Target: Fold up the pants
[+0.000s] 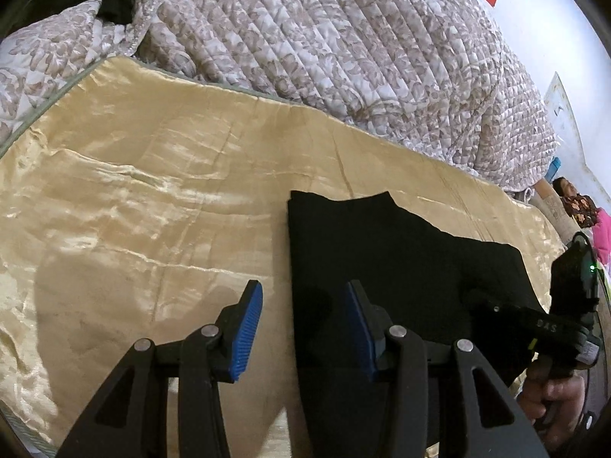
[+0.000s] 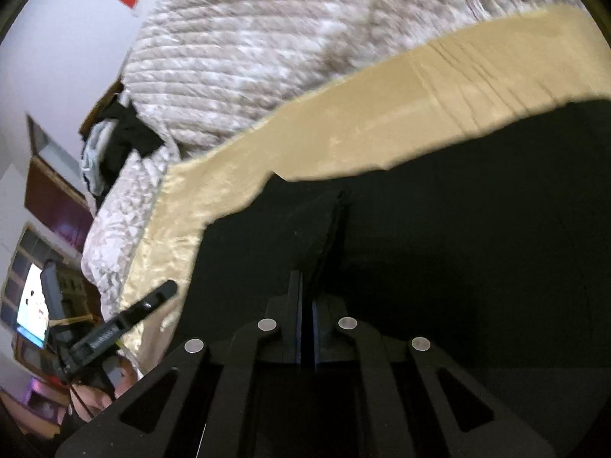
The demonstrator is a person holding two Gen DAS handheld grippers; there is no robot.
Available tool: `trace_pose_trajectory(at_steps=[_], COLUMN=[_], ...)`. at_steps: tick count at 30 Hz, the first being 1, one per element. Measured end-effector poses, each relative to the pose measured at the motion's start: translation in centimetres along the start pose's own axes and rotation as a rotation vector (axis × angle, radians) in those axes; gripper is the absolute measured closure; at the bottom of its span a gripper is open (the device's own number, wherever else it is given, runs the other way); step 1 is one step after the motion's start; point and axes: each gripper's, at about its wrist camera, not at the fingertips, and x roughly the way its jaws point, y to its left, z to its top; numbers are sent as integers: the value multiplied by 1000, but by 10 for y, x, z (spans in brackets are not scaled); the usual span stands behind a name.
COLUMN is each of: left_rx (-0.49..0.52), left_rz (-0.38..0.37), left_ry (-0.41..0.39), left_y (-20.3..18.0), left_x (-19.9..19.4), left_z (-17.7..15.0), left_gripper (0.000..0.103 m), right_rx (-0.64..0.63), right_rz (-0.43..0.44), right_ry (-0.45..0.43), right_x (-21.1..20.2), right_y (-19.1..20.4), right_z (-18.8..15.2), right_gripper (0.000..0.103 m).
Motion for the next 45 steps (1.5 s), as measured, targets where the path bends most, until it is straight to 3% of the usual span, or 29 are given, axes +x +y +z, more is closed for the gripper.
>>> trace_pose_trajectory(at_steps=[10, 13, 16, 19, 21, 25, 32, 37, 40, 42, 45], left_rx=[50, 79, 119, 160, 208, 257, 209, 196, 190, 208, 236], left_rz=[-42, -65, -61, -30, 0, 35, 25, 16, 30, 40, 62], left_ry=[-6, -25, -6, 16, 8, 2, 46, 51, 102, 85, 69], left_y=[-12, -18, -25, -31, -36, -41, -40, -44, -40, -42, -48], left_x=[-7, -12, -7, 1, 1, 0, 10, 35, 58, 57, 49], left_z=[-3, -8, -16, -26, -30, -35, 1, 36, 38, 34, 30], left_gripper=[56, 56, 56, 56, 56, 56, 56, 55, 56, 56, 55], right_rx=[-28, -77, -168, -293, -371, -483, -397, -367, -305, -258, -232], right_rz=[-53, -124, -103, -98, -127, -185, -208, -251, -281, -297, -303], right_ry=[-10, -63, -111, -66, 43, 49, -8, 3, 28, 56, 30], right_x=[-5, -18, -31, -24, -5, -8, -16, 5, 23, 32, 25], right_y=[2, 8, 23, 41, 46, 52, 48, 52, 40, 27, 24], right_z=[0, 1, -1, -12, -25, -36, -15, 18, 33, 37, 38], right_gripper=[100, 99, 98, 93, 91, 91, 90, 90, 90, 90, 90])
